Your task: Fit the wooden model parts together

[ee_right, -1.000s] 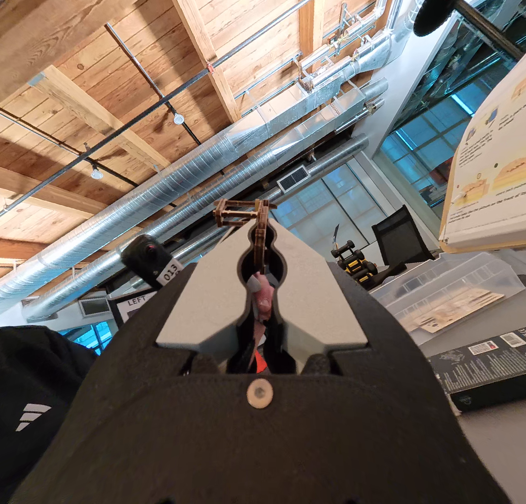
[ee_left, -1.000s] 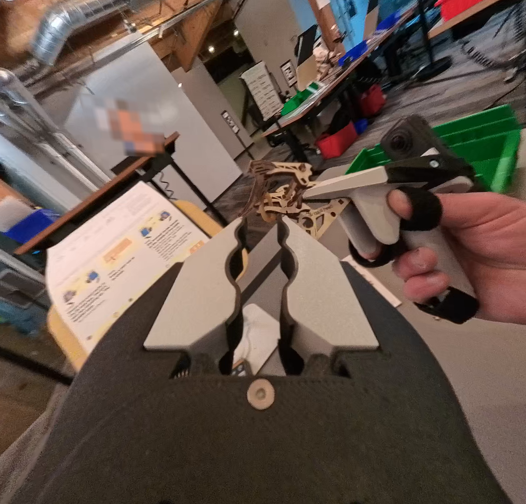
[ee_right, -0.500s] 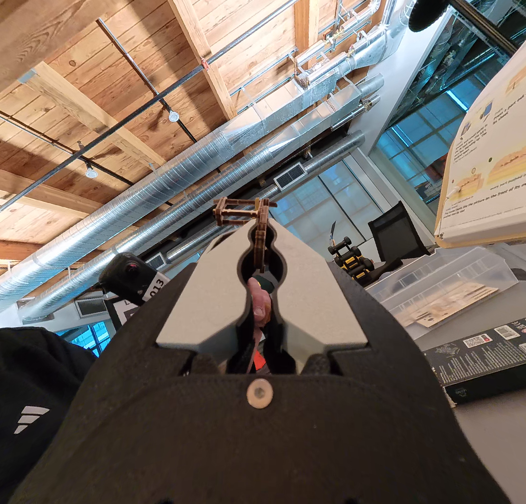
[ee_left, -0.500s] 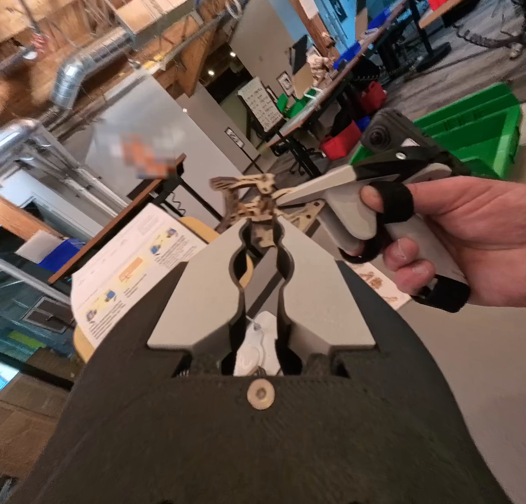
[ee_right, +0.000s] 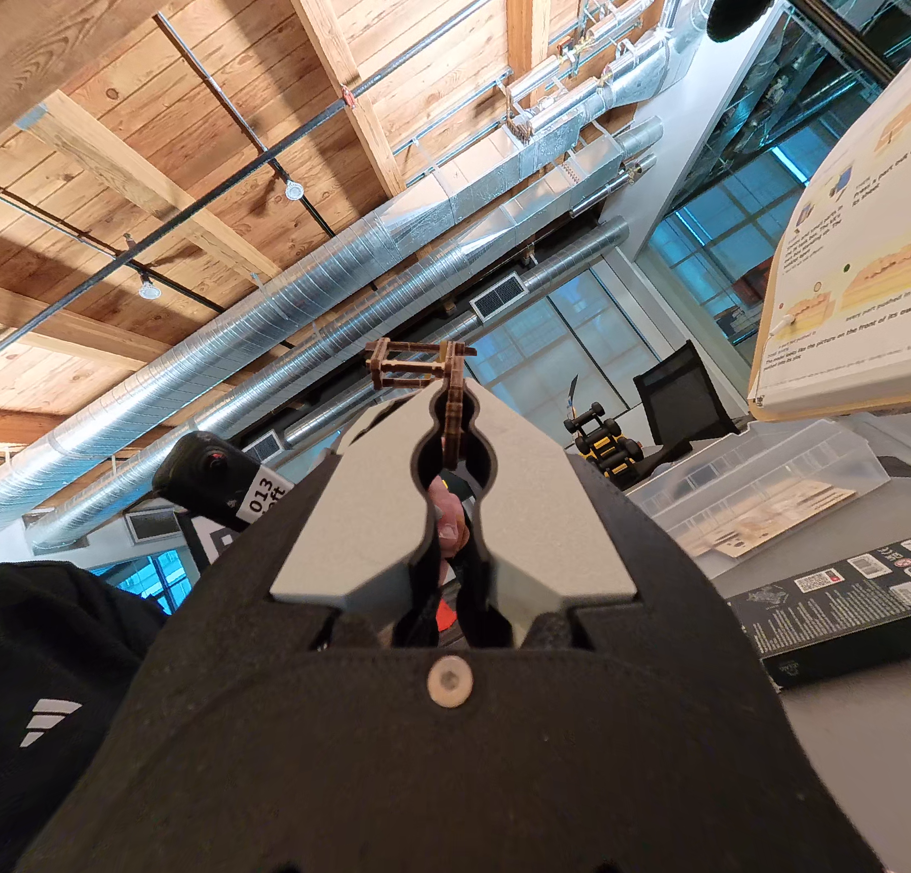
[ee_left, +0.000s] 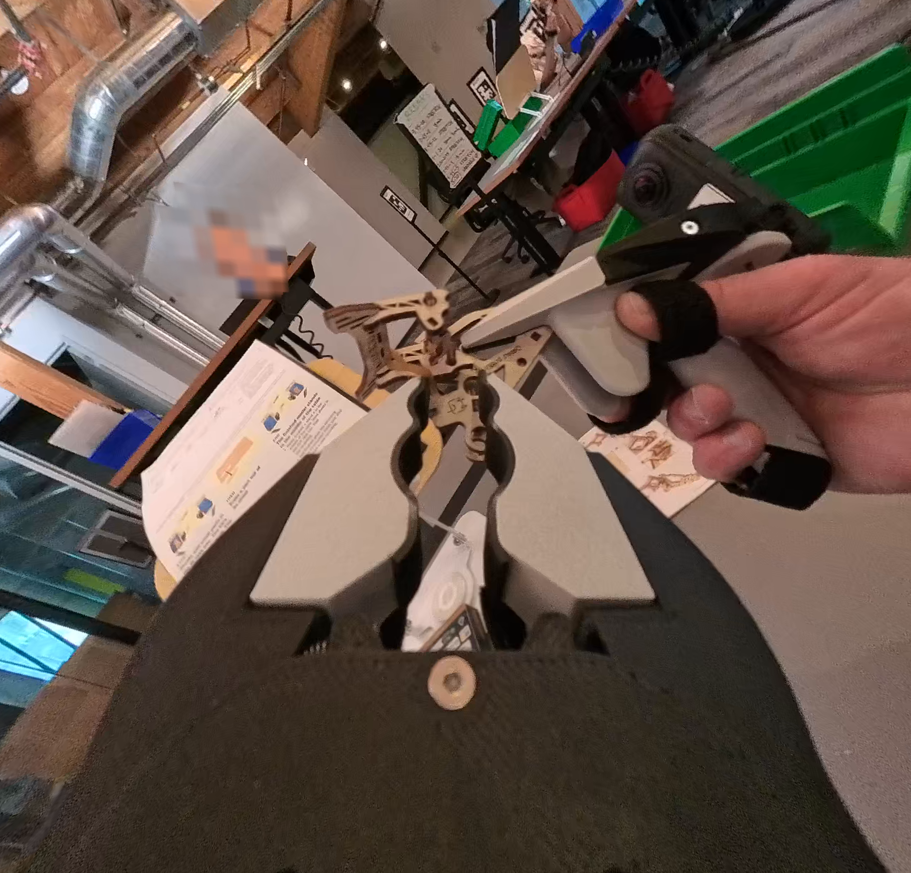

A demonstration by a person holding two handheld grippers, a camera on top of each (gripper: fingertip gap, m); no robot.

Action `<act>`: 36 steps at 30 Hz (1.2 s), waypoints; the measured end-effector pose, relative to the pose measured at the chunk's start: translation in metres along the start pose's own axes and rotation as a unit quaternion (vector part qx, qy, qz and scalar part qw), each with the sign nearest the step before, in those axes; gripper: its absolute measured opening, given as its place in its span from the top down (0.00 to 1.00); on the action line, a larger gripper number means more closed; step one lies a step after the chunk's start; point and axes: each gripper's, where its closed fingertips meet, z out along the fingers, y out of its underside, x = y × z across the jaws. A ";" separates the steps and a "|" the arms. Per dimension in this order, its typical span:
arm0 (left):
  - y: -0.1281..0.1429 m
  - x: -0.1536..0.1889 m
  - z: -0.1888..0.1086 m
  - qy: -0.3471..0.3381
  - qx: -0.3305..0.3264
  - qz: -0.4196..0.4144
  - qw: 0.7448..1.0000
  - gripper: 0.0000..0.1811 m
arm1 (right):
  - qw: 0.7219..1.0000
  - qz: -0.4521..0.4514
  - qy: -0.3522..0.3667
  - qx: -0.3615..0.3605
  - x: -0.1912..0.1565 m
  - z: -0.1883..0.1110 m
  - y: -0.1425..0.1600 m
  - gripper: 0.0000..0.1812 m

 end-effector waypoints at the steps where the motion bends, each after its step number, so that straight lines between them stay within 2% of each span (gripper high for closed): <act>1: 0.000 0.002 -0.001 0.005 0.001 0.011 1.000 0.90 | 1.000 0.001 0.000 -0.001 0.001 0.000 0.000 1.00; 3: 0.001 0.002 -0.004 0.011 0.004 0.023 1.000 0.93 | 1.000 0.001 0.003 -0.005 0.002 0.000 0.002 1.00; 7: 0.005 -0.010 -0.011 -0.004 0.007 0.016 1.000 0.92 | 1.000 0.000 0.000 -0.011 0.000 0.002 0.004 1.00; 12: 0.011 -0.021 -0.011 -0.001 0.004 0.020 1.000 0.83 | 1.000 0.010 -0.012 -0.025 -0.002 0.005 0.010 1.00; 17: 0.008 -0.011 -0.011 0.014 0.008 0.071 0.997 0.83 | 0.999 0.020 -0.020 -0.037 -0.001 0.008 0.016 1.00; 24: 0.016 -0.009 -0.012 0.012 -0.011 0.069 0.997 0.83 | 0.999 0.031 -0.024 -0.037 0.001 0.006 0.018 1.00; 28: 0.016 -0.003 -0.012 0.016 -0.024 0.090 0.996 0.79 | 0.998 0.033 -0.025 -0.038 0.001 0.005 0.017 1.00; 33: 0.017 0.010 -0.013 0.014 -0.039 0.155 0.987 0.85 | 0.999 0.026 -0.015 -0.045 0.003 0.005 0.019 1.00; 36: 0.019 0.013 -0.013 0.024 -0.034 0.139 0.989 0.82 | 0.999 0.025 -0.014 -0.046 0.003 0.006 0.019 1.00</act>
